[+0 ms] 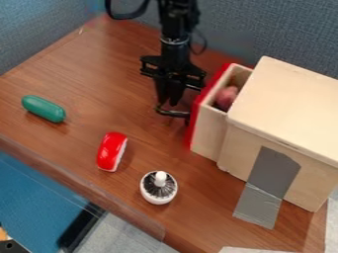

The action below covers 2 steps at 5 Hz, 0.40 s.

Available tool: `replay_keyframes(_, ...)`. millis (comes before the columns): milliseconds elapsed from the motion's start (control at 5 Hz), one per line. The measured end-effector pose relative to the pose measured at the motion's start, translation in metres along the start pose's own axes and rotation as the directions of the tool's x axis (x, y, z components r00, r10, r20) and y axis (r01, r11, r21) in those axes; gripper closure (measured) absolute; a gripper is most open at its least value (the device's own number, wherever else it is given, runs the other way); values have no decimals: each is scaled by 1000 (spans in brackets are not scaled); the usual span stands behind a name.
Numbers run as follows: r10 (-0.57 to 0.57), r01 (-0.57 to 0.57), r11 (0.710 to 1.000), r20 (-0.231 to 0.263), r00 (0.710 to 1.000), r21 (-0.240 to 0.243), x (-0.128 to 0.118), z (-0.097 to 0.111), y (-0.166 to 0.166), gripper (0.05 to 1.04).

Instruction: Opened the drawer of the cabinet

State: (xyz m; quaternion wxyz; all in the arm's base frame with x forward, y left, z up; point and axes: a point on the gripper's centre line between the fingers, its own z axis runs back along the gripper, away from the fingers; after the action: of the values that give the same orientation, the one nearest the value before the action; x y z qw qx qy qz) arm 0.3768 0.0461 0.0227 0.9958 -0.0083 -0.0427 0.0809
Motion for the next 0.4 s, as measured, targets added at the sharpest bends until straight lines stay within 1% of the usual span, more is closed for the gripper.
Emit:
replay_keyframes(200, 15, -15, 1000, -4, 1000, 15, 0, 0, 18, 944)
replay_keyframes(400, 17, -17, 1000, -7, 1000, 23, -1, 1, 26, 945)
